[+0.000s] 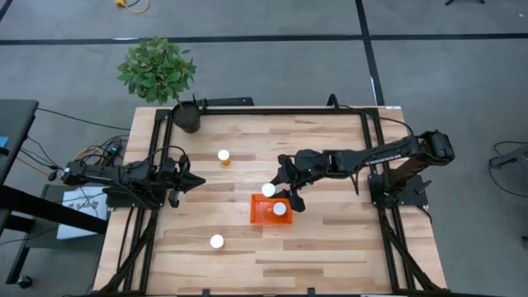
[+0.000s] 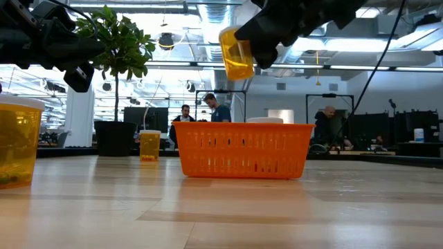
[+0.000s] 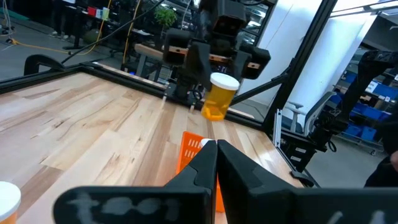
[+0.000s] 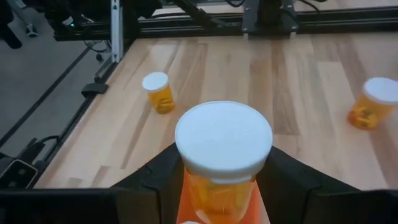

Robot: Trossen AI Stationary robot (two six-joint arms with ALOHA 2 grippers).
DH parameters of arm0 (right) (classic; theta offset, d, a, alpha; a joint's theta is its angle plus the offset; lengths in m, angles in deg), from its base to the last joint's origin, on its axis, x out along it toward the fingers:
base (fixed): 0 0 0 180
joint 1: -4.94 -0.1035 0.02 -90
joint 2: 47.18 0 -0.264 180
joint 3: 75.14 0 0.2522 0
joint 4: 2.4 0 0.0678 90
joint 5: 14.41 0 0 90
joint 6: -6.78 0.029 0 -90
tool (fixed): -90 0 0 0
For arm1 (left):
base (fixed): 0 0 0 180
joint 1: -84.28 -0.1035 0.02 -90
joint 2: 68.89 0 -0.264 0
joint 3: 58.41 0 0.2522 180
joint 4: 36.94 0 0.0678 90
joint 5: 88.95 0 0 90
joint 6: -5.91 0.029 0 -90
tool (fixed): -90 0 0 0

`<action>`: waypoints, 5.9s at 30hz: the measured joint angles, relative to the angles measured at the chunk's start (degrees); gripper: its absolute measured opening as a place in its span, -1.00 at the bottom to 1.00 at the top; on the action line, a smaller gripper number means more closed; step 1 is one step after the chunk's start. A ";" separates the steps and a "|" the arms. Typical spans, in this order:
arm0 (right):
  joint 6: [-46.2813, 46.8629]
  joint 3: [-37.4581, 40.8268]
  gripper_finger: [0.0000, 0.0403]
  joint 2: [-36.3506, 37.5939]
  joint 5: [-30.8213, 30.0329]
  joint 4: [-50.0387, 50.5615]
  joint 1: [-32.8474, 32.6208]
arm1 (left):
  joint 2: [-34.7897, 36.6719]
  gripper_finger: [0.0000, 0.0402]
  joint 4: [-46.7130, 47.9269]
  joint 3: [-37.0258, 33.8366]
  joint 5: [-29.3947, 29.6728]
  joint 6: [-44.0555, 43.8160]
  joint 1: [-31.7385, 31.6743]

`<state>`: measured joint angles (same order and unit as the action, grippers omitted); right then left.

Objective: Pick and place pill bottles into a basket
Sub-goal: Put the orange pill bottle into the orange bin

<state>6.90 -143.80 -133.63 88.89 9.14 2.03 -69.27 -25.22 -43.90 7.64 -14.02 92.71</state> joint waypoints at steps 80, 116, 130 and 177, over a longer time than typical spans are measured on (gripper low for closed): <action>6.95 11.19 -0.13 -18.01 0.33 -32.95 -0.61 | 0.00 -1.00 0.00 0.00 0.00 0.00 0.00; 3.92 11.19 0.21 -17.92 0.33 -33.82 0.49 | 0.02 -1.00 0.00 0.00 0.00 0.00 0.00; 0.86 1.21 0.22 -17.90 5.11 -26.49 2.37 | 0.02 -1.00 0.00 0.00 0.00 0.00 0.00; 14.59 -3.00 0.00 17.95 -21.53 22.74 -21.07 | 0.02 -1.00 0.00 0.00 0.01 0.00 0.00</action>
<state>21.50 -146.80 -115.68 67.36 31.88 -19.04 -69.25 -25.22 -43.90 7.64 -14.01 92.71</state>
